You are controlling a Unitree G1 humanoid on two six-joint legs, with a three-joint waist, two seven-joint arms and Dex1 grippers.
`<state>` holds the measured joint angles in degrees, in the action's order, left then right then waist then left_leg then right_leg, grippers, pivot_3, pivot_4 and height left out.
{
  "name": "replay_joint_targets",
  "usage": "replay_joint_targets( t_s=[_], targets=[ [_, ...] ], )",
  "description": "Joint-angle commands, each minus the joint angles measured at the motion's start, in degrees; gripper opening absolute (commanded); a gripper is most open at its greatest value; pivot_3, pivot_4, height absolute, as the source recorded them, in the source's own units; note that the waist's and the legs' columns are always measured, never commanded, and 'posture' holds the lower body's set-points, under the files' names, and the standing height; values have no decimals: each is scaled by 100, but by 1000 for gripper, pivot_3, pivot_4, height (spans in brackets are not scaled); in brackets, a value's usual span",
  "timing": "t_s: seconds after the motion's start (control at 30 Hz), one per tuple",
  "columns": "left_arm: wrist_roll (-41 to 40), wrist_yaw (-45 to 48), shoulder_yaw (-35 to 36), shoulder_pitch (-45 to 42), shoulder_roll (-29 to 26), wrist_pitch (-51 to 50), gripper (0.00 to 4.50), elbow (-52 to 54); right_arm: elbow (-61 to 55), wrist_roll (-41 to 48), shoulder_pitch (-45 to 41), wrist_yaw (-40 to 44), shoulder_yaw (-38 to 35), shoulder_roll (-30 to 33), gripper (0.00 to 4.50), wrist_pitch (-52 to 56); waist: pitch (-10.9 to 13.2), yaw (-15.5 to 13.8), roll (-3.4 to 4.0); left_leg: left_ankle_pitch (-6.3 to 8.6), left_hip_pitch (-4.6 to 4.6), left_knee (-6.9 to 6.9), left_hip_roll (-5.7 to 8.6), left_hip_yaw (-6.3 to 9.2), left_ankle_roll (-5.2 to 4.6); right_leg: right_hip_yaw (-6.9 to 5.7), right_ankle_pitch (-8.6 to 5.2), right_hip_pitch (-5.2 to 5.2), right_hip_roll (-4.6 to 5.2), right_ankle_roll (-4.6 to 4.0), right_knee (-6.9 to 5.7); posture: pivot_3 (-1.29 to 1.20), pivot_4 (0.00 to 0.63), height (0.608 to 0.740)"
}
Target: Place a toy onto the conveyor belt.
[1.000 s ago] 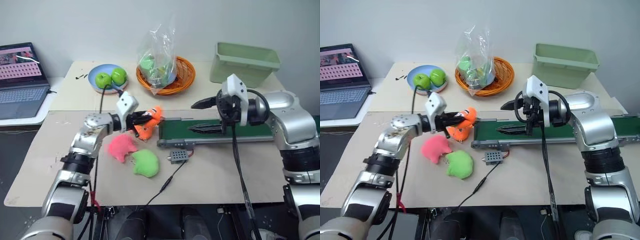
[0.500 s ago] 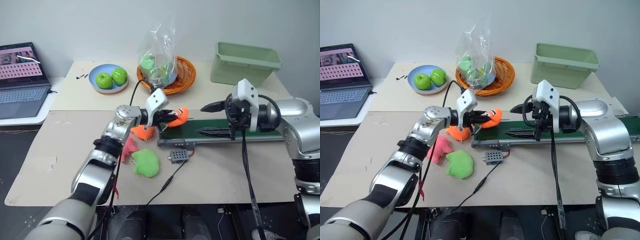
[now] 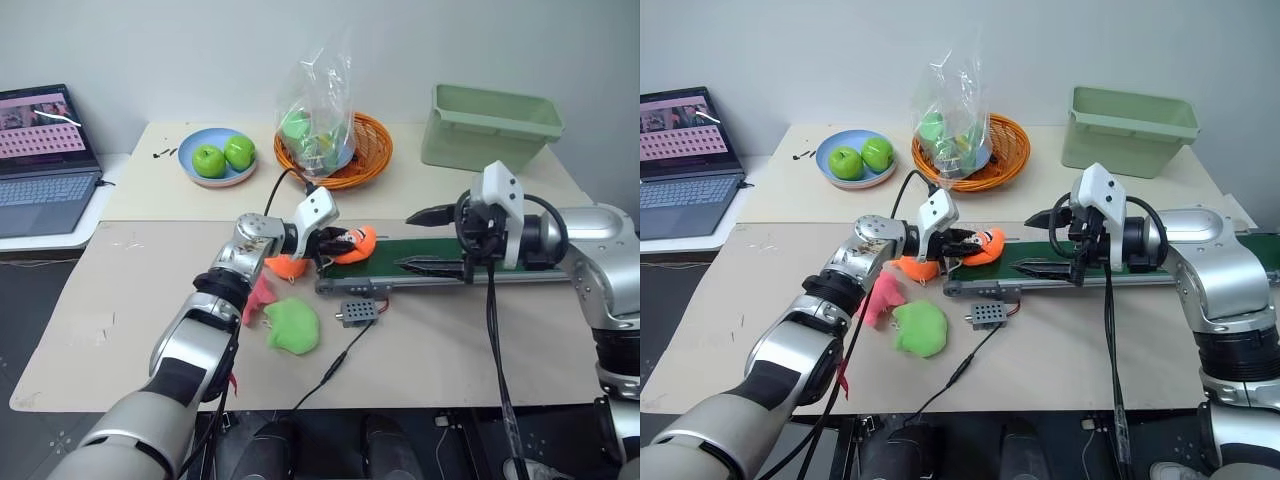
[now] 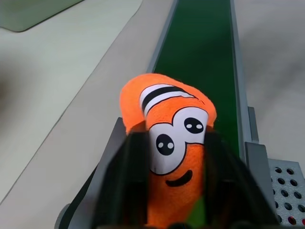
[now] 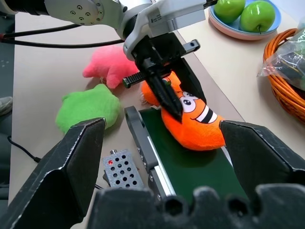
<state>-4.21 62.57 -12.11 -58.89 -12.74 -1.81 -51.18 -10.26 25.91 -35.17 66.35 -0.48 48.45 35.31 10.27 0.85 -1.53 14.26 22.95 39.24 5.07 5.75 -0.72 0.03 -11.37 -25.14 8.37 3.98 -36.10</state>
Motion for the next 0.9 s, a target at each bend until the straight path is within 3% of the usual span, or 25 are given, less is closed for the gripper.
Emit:
replay_joint_targets(
  t_s=[0.03, 0.17, 0.43, 0.57, 0.9],
  targets=[
    [-164, 325, 154, 39, -103, -199, 3232, 375, -113, 66, -85, -33, -141, 87, 4500, -33, 0, 2, 0, 0, 0, 0, 0, 0, 0, 0, 0, 0, 0, 0, 0, 0, 150, 740],
    [-186, 321, 268, 54, -170, -320, 4386, 481, -74, 41, -135, -56, -94, 60, 4500, -58, 0, -2, 0, 0, 1, 2, 0, 0, -1, 0, 0, 0, 0, 0, 0, 0, 150, 740],
    [-379, 107, 691, -2, -252, -607, 4386, 664, -42, 42, -172, -11, -86, 96, 4500, -58, 0, 0, 0, 1, 1, 4, 0, 0, -2, 0, 0, 0, 0, 0, -1, 0, 150, 740],
    [-636, 251, 842, 200, -416, -1062, 4386, 1316, -30, 42, -201, 49, -92, 168, 4500, -39, 0, 7, 0, 0, 2, 6, 0, 0, 0, 0, 0, 0, 0, 0, -2, 0, 150, 740],
    [-2038, 217, 1509, 1813, -1365, -3246, 4386, 4636, 271, 79, -288, 330, -145, 366, 4500, -107, 0, 43, 1, 2, -4, 7, -5, 0, -4, 9, 0, -1, -2, 0, -8, 0, 150, 740]
  ],
)
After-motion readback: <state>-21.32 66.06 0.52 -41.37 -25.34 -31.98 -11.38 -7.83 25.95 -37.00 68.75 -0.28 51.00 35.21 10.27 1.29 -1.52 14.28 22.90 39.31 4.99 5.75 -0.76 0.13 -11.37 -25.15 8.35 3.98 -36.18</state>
